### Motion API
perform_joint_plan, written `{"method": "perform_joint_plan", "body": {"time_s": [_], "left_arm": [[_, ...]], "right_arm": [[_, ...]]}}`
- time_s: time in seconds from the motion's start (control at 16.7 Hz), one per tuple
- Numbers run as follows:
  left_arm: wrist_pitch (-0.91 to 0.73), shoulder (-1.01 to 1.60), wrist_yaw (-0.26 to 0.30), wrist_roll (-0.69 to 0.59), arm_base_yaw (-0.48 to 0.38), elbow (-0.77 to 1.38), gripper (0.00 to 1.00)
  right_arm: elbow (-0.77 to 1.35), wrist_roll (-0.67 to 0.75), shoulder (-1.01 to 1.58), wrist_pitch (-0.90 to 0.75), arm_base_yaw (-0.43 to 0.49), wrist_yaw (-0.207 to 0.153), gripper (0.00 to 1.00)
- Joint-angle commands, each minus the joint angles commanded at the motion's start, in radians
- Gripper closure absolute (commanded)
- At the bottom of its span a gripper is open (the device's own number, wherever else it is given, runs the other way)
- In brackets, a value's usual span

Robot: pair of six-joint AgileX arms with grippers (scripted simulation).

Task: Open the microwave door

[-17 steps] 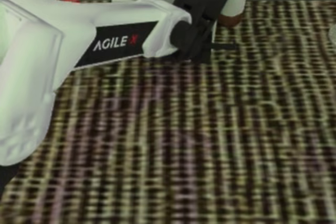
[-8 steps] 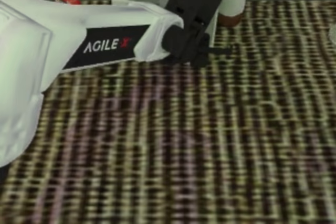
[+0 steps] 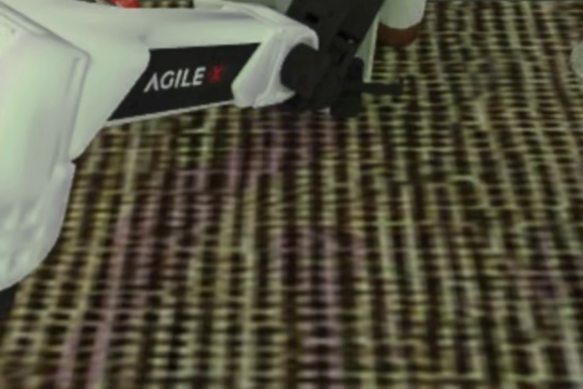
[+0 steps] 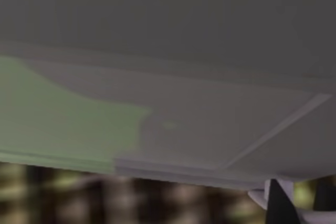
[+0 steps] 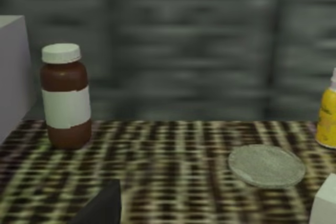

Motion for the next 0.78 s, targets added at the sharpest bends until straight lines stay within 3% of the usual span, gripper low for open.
{"method": "perform_joint_plan", "body": {"time_s": [0.78], "left_arm": [[0.000, 0.006, 0.007, -0.005, -0.009, -0.001, 1.00]], "right_arm": [[0.000, 0.000, 0.000, 0.000, 0.000, 0.000, 0.00]]}}
